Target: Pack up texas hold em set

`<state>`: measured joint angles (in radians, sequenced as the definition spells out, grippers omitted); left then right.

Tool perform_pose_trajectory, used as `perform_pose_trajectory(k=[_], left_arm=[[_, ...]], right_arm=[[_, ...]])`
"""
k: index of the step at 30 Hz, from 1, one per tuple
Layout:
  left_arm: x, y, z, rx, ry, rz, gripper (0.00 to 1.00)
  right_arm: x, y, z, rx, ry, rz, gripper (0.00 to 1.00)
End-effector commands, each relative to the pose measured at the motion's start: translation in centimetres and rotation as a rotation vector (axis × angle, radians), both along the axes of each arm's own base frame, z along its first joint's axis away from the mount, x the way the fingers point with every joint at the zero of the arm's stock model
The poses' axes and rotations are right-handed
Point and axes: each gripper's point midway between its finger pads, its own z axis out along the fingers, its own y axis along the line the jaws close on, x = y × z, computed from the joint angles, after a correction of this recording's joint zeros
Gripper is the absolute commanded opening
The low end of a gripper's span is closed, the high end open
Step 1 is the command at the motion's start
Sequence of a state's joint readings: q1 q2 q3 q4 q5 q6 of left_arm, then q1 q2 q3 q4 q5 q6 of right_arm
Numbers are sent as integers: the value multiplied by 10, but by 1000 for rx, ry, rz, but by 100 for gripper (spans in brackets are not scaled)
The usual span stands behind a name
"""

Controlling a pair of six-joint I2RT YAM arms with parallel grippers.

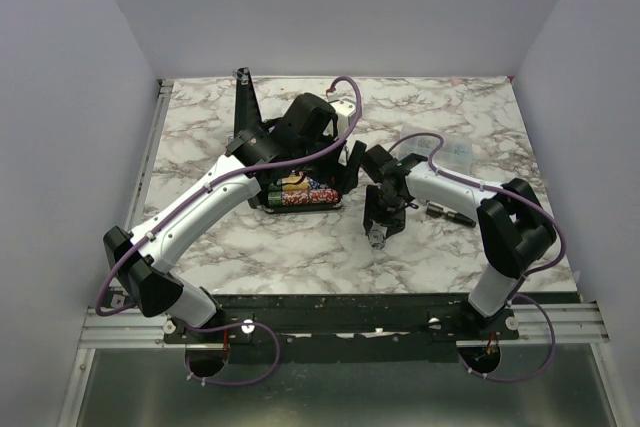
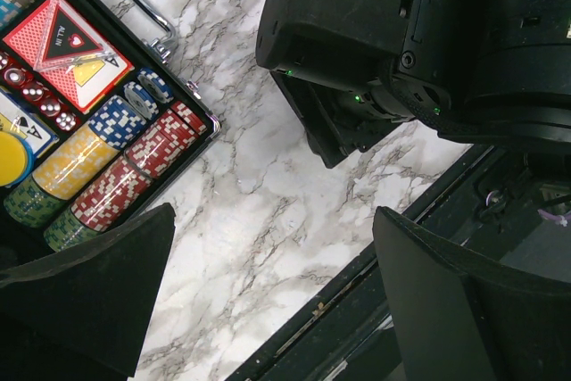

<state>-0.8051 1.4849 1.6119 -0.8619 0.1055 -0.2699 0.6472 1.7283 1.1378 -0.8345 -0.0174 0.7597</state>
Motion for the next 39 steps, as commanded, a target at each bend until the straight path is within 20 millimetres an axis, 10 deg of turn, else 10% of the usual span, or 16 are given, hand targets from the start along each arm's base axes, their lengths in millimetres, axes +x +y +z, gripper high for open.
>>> perform_pose_trajectory(k=[1,17,39], left_arm=[[1,2,11,-17,-25,0,92],[-1,5,20,-34,-45,2,92],[-2,6,23,-43,-52,1,93]], right_arm=[[-7,2,0,9,31,-6,58],[-23,18,-1,140,183,-340,99],[-3,-11,-24,-27,238,-641,84]])
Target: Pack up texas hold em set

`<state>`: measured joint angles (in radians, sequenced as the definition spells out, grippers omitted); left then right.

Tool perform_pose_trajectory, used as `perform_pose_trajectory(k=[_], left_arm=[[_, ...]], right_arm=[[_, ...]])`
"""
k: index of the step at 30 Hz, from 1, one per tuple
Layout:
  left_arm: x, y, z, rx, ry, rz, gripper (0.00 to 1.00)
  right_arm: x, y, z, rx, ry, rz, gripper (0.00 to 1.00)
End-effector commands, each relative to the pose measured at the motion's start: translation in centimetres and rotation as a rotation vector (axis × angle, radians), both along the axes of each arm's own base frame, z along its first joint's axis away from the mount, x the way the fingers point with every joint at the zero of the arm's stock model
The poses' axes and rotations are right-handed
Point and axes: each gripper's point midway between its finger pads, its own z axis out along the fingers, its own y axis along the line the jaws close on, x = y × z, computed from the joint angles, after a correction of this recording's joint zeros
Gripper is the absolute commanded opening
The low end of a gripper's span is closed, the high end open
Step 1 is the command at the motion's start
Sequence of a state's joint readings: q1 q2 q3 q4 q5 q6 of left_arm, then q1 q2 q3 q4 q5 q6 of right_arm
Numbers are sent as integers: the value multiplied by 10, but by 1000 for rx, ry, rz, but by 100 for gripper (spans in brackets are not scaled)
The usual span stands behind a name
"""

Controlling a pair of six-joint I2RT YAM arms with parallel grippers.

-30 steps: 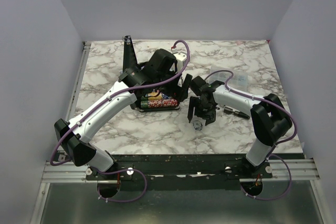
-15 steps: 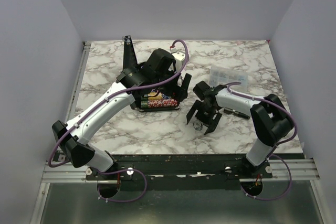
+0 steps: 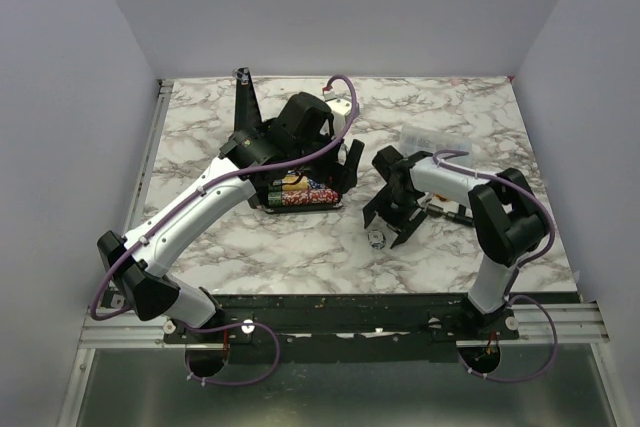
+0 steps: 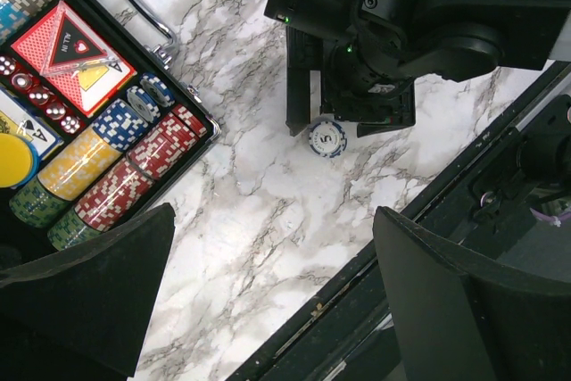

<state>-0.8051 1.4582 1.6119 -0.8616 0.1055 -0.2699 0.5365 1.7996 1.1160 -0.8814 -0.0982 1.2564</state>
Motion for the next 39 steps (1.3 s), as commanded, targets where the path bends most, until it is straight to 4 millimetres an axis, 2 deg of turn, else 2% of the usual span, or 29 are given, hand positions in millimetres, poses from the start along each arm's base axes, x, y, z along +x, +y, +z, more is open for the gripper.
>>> perform_pose_trajectory(k=[1,6,16,22,26,39], left_arm=[[1,2,12,-23,-32,0,93],[0,2,13,-24,-29,-4,93],[0,2,13,-28,-29,-3,93],[-1,2,15,-33,-30,-5,93],[-1,2,15,-33,-34,-4,93],[0,2,12,-26,-28,-3,93]], right_arm=[[-7,-2,-5,-16,49,-49,83],[-14,-3,-5,-18,61,-102,81],[-15,-3,-6,-4,40,-234,77],[-3,0,-6,-7,8,-265,71],[1,2,-10,-9,14,-262,64],[-10,-1,-23,-18,48,-267,43]])
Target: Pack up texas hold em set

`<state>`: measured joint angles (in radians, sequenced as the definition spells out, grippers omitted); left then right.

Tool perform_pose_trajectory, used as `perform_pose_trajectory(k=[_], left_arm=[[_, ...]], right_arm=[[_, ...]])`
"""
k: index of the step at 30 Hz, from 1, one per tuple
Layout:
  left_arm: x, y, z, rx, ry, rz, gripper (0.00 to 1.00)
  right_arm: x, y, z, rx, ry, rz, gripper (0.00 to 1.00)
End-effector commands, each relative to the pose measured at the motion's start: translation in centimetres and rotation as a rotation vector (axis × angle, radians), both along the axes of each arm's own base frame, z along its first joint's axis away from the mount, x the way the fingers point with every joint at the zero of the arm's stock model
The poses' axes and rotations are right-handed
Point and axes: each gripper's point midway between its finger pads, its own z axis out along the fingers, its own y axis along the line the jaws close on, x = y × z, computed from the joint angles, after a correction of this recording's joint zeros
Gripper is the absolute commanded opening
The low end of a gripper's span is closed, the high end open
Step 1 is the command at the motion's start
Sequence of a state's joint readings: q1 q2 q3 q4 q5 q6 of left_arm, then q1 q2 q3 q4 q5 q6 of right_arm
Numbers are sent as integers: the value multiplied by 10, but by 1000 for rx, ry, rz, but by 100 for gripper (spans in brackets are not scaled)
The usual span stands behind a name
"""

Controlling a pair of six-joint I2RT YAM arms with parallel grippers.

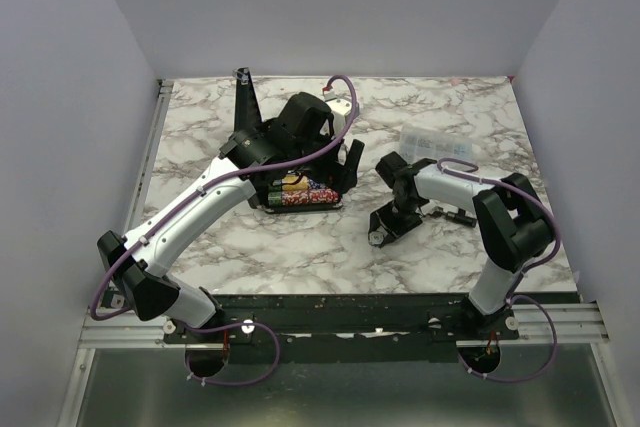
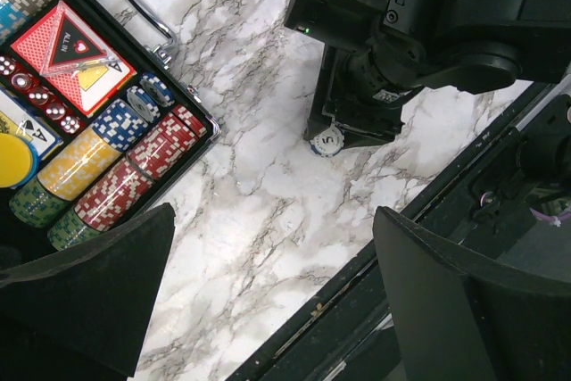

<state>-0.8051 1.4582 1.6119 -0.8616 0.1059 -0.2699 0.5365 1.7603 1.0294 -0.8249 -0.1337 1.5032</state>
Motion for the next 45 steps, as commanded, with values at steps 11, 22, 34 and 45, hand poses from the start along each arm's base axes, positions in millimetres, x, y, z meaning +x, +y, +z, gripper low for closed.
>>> perform_pose_trajectory(k=[11,22,34,45], left_arm=[[4,3,8,-10,-31,12,93],[11,1,-3,12,-21,35,93],[7,5,-13,-41,11,110,93],[-36,15,-45,-335,108,135,92]], right_arm=[[3,-2,-16,-48,47,81,24],[0,1,-2,-13,32,75,0],[21,14,23,25,-24,71,0],[20,19,38,79,-63,71,0]])
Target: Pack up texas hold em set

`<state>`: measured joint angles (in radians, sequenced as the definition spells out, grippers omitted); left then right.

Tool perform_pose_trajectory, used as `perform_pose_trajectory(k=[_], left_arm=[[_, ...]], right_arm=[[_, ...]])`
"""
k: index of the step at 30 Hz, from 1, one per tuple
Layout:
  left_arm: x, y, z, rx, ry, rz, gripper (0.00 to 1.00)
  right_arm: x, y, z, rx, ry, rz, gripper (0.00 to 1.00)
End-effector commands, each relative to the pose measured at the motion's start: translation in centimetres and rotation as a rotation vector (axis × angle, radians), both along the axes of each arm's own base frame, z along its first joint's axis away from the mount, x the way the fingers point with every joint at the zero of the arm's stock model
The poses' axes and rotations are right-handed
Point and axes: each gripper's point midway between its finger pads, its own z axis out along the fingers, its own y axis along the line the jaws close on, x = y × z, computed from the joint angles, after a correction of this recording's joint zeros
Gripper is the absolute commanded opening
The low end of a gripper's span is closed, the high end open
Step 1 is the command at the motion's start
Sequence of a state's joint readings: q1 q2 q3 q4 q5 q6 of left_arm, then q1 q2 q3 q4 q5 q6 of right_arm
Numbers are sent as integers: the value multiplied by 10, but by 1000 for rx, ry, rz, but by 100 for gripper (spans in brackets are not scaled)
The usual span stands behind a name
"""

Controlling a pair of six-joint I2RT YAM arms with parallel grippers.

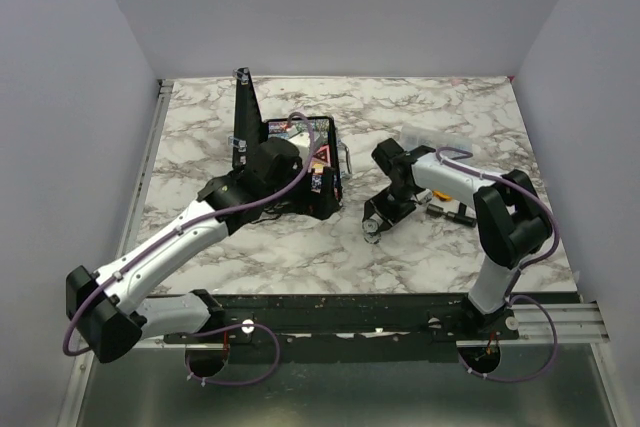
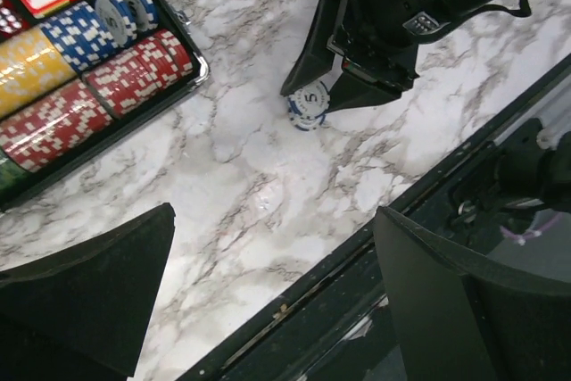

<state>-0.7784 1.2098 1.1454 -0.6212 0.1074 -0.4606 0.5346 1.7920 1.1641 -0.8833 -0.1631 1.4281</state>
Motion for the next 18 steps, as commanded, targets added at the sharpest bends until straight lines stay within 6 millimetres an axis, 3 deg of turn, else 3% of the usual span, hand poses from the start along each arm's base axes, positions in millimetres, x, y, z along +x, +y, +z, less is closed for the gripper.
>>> perform_pose_trajectory(k=[1,6,11,15,18], left_arm=[[-12,-22,12,-284,7,-10,92],[-23,-40,-9,-474,85,-30,90],[-16,-49,-29,-548,123,12,84],[-8,-58,-38,-595,157,37,70],[-2,-67,-49,-614,183,42,65]], right_arm=[[-1,2,16,36,-33,3,0],[1,6,31,71,-68,17,0],[7,12,48,113,-115,14,0],[10,14,59,126,-135,21,0],[13,15,65,129,-148,21,0]])
